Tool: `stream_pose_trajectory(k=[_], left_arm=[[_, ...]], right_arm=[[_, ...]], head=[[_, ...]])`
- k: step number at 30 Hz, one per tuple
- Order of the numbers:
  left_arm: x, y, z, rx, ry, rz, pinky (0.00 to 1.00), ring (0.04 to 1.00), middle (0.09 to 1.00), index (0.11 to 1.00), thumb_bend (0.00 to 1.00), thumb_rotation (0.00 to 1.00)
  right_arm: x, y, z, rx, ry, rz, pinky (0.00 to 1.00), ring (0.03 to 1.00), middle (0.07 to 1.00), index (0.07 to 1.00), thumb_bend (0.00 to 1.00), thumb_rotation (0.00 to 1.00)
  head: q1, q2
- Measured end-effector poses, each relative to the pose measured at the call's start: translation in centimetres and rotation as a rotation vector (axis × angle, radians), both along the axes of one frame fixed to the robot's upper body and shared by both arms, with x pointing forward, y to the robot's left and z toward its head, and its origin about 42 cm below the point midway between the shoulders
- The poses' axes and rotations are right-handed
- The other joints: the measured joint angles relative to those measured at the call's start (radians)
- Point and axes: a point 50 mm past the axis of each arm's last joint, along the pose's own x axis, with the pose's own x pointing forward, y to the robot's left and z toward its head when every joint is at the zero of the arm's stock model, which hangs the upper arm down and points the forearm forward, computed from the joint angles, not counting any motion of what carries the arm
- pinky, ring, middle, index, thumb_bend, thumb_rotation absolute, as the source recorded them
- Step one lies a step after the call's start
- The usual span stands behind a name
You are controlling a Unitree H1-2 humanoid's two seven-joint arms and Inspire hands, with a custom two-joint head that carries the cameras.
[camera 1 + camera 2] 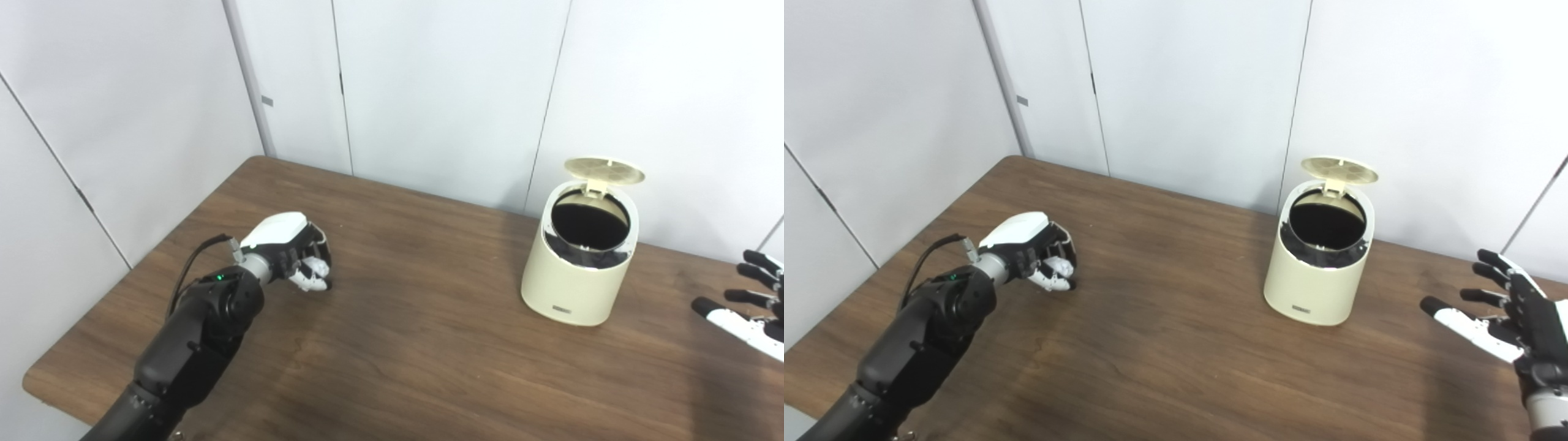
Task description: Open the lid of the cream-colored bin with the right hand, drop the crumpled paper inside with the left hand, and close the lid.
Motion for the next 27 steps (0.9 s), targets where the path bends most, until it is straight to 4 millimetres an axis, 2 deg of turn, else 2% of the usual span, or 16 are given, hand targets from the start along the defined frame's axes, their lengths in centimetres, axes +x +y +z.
stream_pose_trajectory(k=[3, 8, 10, 12, 14, 17, 22, 27], left_arm=[[-0.5, -2.3, 1.8, -0.013, -0.067, -0.069, 0.41, 0.430, 0.461, 0.513, 0.50, 0.00], [-0.1, -6.9, 4.9, -0.037, -0.145, -0.205, 0.35, 0.402, 0.448, 0.523, 0.50, 0.00], [0.4, -8.1, 6.2, -0.033, -0.164, -0.225, 0.35, 0.401, 0.450, 0.524, 0.50, 0.00], [0.8, -9.3, 7.7, -0.020, -0.173, -0.249, 0.31, 0.378, 0.449, 0.539, 0.50, 0.00], [1.4, -10.3, 8.7, -0.025, -0.181, -0.268, 0.32, 0.376, 0.452, 0.541, 0.50, 0.00], [2.2, -12.2, 9.7, -0.034, -0.174, -0.309, 0.36, 0.393, 0.458, 0.530, 0.50, 0.00], [3.3, -15.5, 10.9, -0.043, -0.163, -0.397, 0.34, 0.390, 0.469, 0.519, 0.50, 0.00], [5.3, -17.1, 12.2, -0.011, -0.162, -0.441, 0.34, 0.394, 0.480, 0.526, 0.50, 0.00]], right_arm=[[0.1, 0.3, 0.0, -0.014, 0.008, 0.001, 0.51, 0.750, 0.876, 0.887, 0.88, 0.30], [0.4, 1.0, 0.3, -0.020, -0.001, 0.014, 0.56, 0.770, 0.892, 0.903, 0.87, 0.25], [0.4, 1.3, 0.3, -0.026, -0.003, 0.016, 0.58, 0.771, 0.893, 0.909, 0.85, 0.22], [0.4, 1.3, 0.3, -0.036, 0.003, 0.008, 0.60, 0.782, 0.897, 0.916, 0.82, 0.18], [0.4, 1.5, 0.2, -0.032, 0.010, 0.000, 0.59, 0.806, 0.905, 0.922, 0.81, 0.17], [0.4, 2.2, 0.0, -0.027, 0.017, 0.007, 0.65, 0.806, 0.898, 0.915, 0.82, 0.19], [0.6, 3.1, -0.5, -0.055, 0.020, 0.024, 0.64, 0.797, 0.887, 0.906, 0.85, 0.25], [1.0, 3.1, -1.2, -0.062, 0.015, 0.039, 0.61, 0.798, 0.884, 0.911, 0.87, 0.28]], head=[[-0.029, 0.000], [-0.054, -0.002], [-0.069, -0.002], [-0.104, -0.006], [-0.121, -0.008], [-0.147, -0.011], [-0.193, -0.020], [-0.239, -0.032]])
